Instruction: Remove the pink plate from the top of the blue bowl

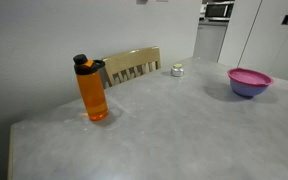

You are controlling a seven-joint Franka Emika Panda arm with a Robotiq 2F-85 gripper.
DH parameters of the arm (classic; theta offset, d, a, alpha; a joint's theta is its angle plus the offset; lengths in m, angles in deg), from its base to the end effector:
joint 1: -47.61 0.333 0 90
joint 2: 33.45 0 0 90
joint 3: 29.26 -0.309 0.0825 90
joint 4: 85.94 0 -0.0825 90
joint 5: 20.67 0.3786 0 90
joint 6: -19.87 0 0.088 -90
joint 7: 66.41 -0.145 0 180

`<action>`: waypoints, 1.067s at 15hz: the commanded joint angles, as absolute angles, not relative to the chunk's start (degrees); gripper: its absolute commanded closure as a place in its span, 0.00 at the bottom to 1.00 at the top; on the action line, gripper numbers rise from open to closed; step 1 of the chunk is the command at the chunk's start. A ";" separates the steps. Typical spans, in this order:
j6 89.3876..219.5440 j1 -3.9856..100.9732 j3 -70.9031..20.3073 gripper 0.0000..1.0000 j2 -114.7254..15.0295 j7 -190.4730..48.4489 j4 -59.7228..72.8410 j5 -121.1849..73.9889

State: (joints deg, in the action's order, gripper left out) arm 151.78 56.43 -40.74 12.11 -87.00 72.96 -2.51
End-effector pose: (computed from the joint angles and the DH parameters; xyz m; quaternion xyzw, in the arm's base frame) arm 0.3257 0.1283 0.4202 -0.9794 0.1060 -0.1315 0.1108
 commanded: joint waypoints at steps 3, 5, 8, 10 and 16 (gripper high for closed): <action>151.64 56.38 -40.73 0.00 12.12 -86.98 72.87 -2.53; 151.64 56.38 -40.73 0.00 12.12 -86.98 72.87 -2.53; 152.44 55.55 -39.91 0.00 11.48 -85.94 72.87 -3.12; 152.63 54.62 -38.33 0.00 11.10 -83.57 72.87 -4.55; 153.15 51.95 -29.72 0.00 6.40 -71.14 71.74 -9.17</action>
